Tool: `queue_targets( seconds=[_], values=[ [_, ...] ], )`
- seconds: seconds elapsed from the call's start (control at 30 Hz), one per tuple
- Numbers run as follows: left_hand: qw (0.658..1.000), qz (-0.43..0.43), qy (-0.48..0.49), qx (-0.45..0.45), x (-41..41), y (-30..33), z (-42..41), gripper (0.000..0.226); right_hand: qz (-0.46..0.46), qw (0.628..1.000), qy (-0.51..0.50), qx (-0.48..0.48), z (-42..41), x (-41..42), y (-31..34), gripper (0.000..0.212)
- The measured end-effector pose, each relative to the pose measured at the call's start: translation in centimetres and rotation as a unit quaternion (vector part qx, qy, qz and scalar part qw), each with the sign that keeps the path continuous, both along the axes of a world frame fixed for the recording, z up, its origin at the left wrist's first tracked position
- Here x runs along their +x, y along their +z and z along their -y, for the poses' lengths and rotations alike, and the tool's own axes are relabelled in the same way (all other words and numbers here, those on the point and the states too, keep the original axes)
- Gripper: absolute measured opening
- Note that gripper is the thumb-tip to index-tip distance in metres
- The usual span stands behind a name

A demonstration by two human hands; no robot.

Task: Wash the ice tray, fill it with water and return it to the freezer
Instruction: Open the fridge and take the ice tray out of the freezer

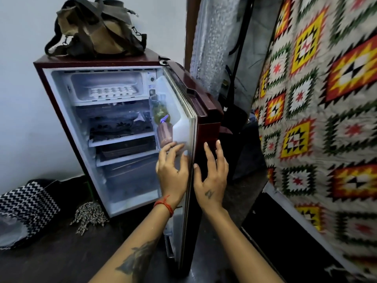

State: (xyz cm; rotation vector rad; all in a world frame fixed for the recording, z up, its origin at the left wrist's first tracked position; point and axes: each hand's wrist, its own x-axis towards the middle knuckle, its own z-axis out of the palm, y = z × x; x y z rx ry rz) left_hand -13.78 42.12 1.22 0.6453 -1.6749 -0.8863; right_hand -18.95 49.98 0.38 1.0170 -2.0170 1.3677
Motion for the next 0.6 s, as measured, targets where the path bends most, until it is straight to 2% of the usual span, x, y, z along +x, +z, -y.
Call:
queue_targets(
  seconds=[0.17,0.33,0.6],
  values=[
    [0.999,0.026,0.023,-0.014,-3.4,0.6,-1.2,0.043,0.024,0.998,-0.056,-0.009,-1.6,-3.3,0.4,0.057],
    [0.996,0.068,-0.05,0.025,-6.8,0.5,-0.8,0.051,0.062,0.995,-0.084,-0.004,-2.2,-6.5,0.1,0.069],
    [0.991,0.091,-0.094,0.024,-12.6,-0.1,0.8,0.052,0.089,0.986,-0.143,-0.012,-1.8,-12.5,-0.4,0.08]
  ],
)
